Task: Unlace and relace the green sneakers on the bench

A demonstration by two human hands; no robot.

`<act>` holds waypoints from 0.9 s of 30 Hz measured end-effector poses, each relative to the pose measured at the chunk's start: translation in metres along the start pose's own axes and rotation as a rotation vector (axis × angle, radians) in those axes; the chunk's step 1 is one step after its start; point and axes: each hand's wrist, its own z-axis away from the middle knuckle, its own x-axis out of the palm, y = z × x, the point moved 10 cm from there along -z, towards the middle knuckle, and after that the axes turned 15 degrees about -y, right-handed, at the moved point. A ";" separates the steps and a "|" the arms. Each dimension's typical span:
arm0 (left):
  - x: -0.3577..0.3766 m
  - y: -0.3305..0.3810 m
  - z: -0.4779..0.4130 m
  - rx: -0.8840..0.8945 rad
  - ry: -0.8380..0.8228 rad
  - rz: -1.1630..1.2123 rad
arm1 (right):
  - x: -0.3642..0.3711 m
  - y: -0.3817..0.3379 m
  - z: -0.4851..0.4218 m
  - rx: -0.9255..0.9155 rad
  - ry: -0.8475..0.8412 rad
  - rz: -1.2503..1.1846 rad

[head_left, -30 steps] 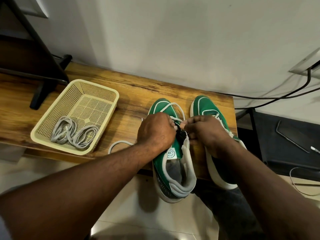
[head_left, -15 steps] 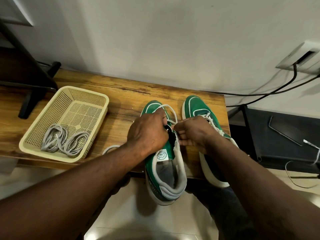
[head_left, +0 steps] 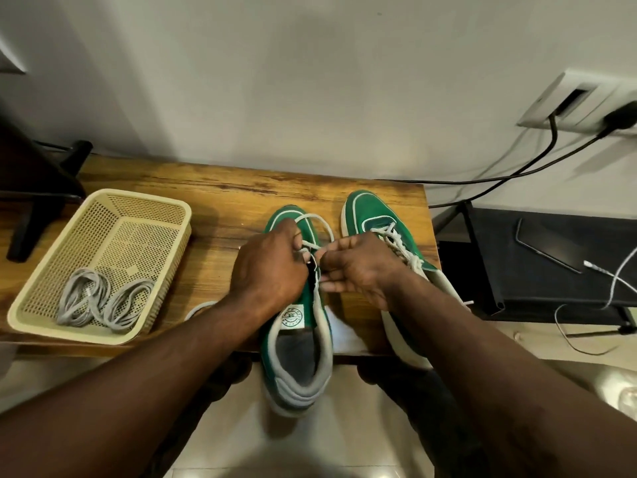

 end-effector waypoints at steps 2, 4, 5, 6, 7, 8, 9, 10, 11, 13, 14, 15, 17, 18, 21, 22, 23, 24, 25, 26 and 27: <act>0.002 0.009 -0.001 0.052 -0.042 -0.103 | 0.000 0.002 0.000 -0.008 0.002 0.011; 0.005 0.015 -0.002 0.081 -0.089 -0.185 | -0.001 0.003 0.001 -0.012 0.016 0.015; 0.006 0.018 -0.001 0.093 -0.102 -0.220 | -0.002 0.003 0.002 -0.021 0.024 0.023; 0.007 0.022 0.000 0.106 -0.111 -0.260 | -0.002 0.003 0.003 -0.033 0.036 0.038; 0.009 0.025 0.001 0.115 -0.115 -0.303 | -0.002 0.001 0.003 -0.047 0.056 0.064; 0.010 0.027 0.003 0.115 -0.112 -0.331 | -0.002 -0.001 0.004 -0.062 0.083 0.100; 0.009 0.028 0.004 0.110 -0.099 -0.333 | -0.001 -0.004 0.005 -0.080 0.110 0.138; 0.007 0.027 0.005 0.096 -0.085 -0.313 | 0.000 -0.007 0.006 -0.102 0.132 0.173; 0.004 0.025 0.004 0.076 -0.078 -0.278 | 0.001 -0.010 0.007 -0.126 0.148 0.206; -0.002 0.019 0.002 0.020 -0.071 -0.166 | 0.004 -0.018 0.010 -0.180 0.160 0.291; -0.004 0.016 0.002 -0.007 -0.076 -0.119 | 0.007 -0.021 0.012 -0.206 0.163 0.339; -0.004 0.014 0.001 -0.025 -0.087 -0.088 | 0.008 -0.024 0.013 -0.230 0.169 0.389; -0.002 0.014 0.003 -0.044 -0.118 -0.035 | 0.009 -0.028 0.014 -0.253 0.189 0.489; 0.000 0.015 0.004 -0.051 -0.134 -0.007 | 0.009 -0.030 0.014 -0.249 0.199 0.522; 0.000 0.013 0.005 -0.080 -0.157 0.054 | 0.009 -0.034 0.016 -0.238 0.177 0.549; -0.001 0.014 0.005 -0.075 -0.165 0.056 | 0.010 -0.037 0.017 -0.251 0.170 0.571; 0.000 0.016 0.004 -0.057 -0.175 0.040 | 0.012 -0.041 0.017 -0.275 0.173 0.629; 0.001 0.018 0.004 -0.033 -0.183 0.019 | 0.016 -0.046 0.018 -0.307 0.182 0.724; 0.002 0.020 0.004 -0.014 -0.190 0.000 | 0.020 -0.051 0.018 -0.331 0.192 0.829; 0.003 0.020 0.005 -0.002 -0.193 -0.012 | 0.023 -0.053 0.019 -0.341 0.199 0.911; 0.004 0.019 0.005 0.004 -0.191 -0.020 | 0.026 -0.054 0.018 -0.342 0.193 0.959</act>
